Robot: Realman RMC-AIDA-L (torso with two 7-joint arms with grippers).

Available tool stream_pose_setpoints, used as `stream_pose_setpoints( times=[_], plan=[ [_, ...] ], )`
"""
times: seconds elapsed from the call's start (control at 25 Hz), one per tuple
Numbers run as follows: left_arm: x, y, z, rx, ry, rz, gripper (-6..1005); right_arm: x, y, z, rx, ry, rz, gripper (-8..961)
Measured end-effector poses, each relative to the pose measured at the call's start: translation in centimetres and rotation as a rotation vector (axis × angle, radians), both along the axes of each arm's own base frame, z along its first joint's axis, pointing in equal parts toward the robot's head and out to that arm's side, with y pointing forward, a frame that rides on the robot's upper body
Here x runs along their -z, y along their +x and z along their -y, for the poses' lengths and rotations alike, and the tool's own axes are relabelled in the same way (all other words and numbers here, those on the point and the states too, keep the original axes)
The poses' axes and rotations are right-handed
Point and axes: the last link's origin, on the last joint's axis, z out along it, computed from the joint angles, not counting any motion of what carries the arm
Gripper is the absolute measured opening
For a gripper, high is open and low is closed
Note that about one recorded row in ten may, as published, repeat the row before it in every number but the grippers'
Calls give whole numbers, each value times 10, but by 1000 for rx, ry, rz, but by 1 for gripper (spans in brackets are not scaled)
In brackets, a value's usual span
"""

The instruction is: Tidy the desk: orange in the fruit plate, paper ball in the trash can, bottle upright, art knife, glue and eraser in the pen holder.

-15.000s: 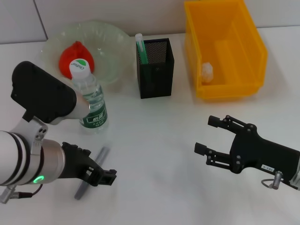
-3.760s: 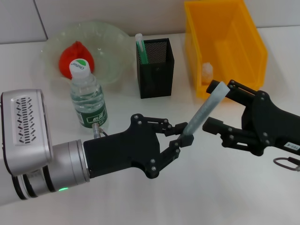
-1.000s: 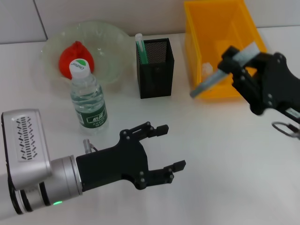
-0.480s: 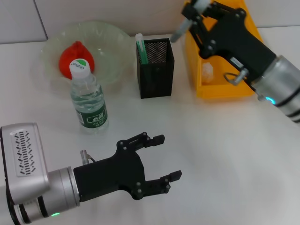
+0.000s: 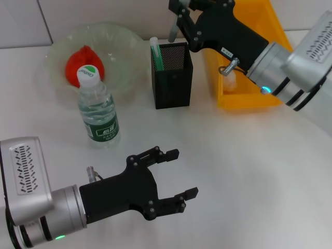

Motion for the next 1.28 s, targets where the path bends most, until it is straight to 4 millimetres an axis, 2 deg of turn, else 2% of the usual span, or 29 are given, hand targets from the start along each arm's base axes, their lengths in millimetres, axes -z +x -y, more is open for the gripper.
stream_pose_setpoints(
  times=[0.48,0.8,1.2,1.28],
  plan=[
    [-1,2,-3,-12,3,9,814,16,1,-21,115,-38,109,140],
    [-2,3,-5,-18,8,16,814,25,5,-19,155,-71,121,139],
    [-7,1,-9,-30,30,26,815,21,24,-4,195,-64,59,140],
    [-9,0,-10,-37,37,29,815,20,27,-2,202,-72,39,203]
  ],
)
